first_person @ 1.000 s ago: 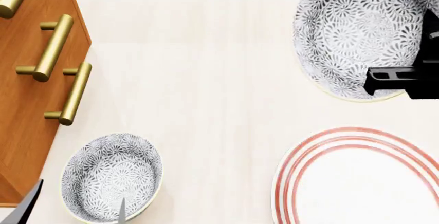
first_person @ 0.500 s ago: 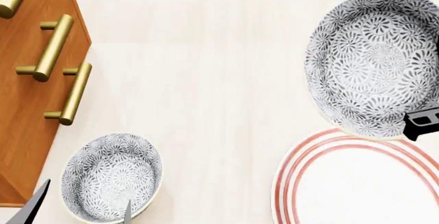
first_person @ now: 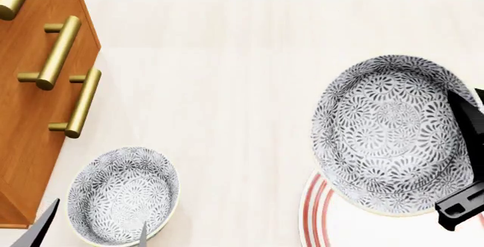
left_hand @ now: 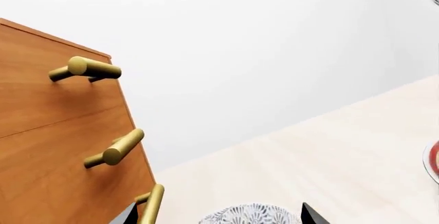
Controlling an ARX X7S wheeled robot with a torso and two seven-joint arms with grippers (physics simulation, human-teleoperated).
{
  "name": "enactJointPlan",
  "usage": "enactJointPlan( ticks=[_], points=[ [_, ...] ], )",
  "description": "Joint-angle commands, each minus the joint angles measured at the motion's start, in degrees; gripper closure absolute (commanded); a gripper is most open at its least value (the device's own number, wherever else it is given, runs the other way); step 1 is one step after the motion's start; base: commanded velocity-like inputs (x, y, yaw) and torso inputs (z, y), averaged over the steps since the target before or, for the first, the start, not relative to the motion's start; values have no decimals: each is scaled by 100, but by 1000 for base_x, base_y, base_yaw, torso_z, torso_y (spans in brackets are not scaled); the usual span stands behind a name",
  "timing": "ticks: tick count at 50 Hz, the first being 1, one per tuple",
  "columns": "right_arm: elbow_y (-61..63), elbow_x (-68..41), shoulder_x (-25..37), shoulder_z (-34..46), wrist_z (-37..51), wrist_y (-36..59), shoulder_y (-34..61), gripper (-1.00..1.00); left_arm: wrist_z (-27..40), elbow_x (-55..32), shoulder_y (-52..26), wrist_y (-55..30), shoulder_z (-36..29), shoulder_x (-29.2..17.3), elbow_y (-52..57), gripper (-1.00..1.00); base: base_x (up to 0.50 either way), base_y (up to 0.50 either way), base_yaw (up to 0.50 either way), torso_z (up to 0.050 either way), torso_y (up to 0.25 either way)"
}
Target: Pick up the bowl and put it in the front on the plate.
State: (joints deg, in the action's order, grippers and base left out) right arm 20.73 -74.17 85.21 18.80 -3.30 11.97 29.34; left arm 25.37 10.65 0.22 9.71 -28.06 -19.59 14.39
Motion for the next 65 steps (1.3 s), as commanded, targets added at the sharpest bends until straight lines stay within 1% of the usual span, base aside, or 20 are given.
enactJointPlan(
  ticks=[1,17,34,38,43,46,47,49,51,55,65],
  points=[
    [44,392,324,56,-223,-636,-325,100,-6,-38,-14,-24,-18,-8,-4,-100,0,0,0,0,0],
    [-42,558,416,50,-135,-554,-454,100,-8,-32,-20,-67,-66,-22,17,-100,0,0,0,0,0],
    [-178,743,468,252,-307,-806,-788,100,-24,-75,-42,-64,-111,-42,-21,-100,0,0,0,0,1],
    [-283,700,321,214,-272,-586,-758,100,-26,-95,-45,-65,-118,-43,-31,-100,0,0,0,0,0],
    [-364,301,322,214,-264,-647,-831,100,-36,-125,-53,-65,-131,-44,-52,-100,0,0,0,0,0],
    [-423,-136,223,176,-230,-474,-797,100,-41,-147,-56,-63,-138,-43,-62,-100,0,0,0,0,0],
    [-457,-577,138,133,-251,-343,-746,100,-42,-150,-58,-59,-142,-43,-70,-100,0,0,0,0,0],
    [-382,-449,84,155,-207,-323,-756,100,-46,-168,-63,-64,-145,-40,-81,-100,0,0,0,0,0],
    [-473,-427,-112,156,-223,-27,-586,100,-53,-178,-60,-74,-149,-46,-69,-100,0,0,0,0,0],
    [-503,-604,-56,172,-231,-145,-729,100,-86,-323,-79,-70,-130,-34,-123,-100,0,0,0,0,0],
    [-680,-512,-241,264,-222,-112,-834,100,-101,-400,-94,-71,-138,-39,-157,-100,0,0,0,0,0]
  ],
)
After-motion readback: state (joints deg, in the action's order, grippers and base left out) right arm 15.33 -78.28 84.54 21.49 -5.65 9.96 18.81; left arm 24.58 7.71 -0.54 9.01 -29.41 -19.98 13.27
